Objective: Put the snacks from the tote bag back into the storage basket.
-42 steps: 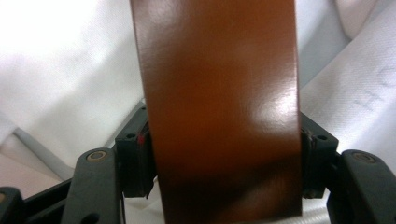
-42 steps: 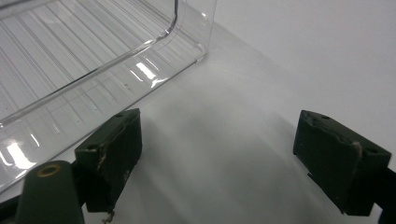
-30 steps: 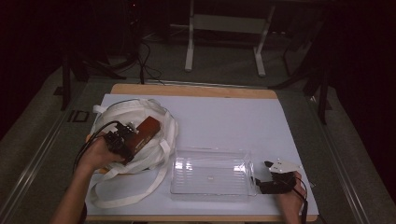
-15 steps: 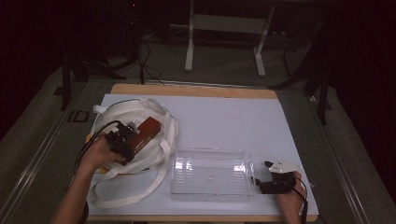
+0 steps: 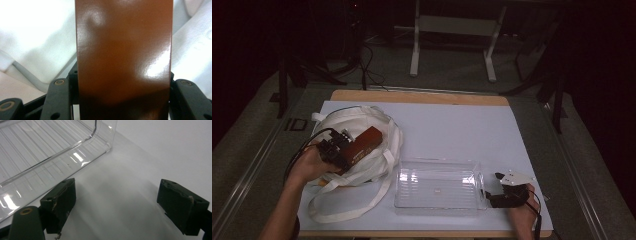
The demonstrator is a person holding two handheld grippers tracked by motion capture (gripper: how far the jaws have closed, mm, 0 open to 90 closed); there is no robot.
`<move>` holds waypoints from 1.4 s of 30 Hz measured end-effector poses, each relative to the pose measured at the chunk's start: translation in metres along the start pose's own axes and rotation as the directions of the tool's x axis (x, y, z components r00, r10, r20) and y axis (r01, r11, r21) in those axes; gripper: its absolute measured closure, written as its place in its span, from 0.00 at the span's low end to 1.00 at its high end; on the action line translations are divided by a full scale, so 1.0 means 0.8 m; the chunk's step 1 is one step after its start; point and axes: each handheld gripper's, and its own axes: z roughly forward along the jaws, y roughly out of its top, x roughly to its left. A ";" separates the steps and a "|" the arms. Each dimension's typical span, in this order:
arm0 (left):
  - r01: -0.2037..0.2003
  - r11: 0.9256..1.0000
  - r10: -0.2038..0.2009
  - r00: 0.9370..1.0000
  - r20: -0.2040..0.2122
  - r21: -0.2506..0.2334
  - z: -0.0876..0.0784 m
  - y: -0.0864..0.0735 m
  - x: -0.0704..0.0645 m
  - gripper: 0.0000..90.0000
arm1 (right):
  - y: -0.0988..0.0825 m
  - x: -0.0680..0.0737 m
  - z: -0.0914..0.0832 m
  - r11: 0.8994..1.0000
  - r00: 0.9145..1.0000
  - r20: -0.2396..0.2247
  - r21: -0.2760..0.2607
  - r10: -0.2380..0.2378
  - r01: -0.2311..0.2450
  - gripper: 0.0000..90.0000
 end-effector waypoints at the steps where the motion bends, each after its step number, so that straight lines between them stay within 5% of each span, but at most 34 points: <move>1: -0.001 1.000 0.001 1.000 0.001 -0.009 -0.003 0.000 0.000 0.49 | 0.000 0.000 0.000 1.000 1.000 0.000 0.000 0.000 0.000 0.17; 15: -0.054 0.993 0.050 0.998 -0.047 -0.105 -0.065 -0.009 -0.013 0.49 | 0.000 0.000 0.000 1.000 1.000 0.000 -0.001 -0.001 0.001 0.17; 23: -0.095 0.980 0.088 0.995 -0.046 -0.174 -0.087 -0.009 -0.027 0.49 | 0.000 0.000 0.000 1.000 1.000 -0.001 0.000 -0.001 0.001 0.17; 42: -0.247 0.947 0.240 0.969 -0.060 -0.205 -0.112 0.003 -0.078 0.49 | 0.000 0.000 0.000 1.000 1.000 0.000 -0.002 -0.002 0.002 0.17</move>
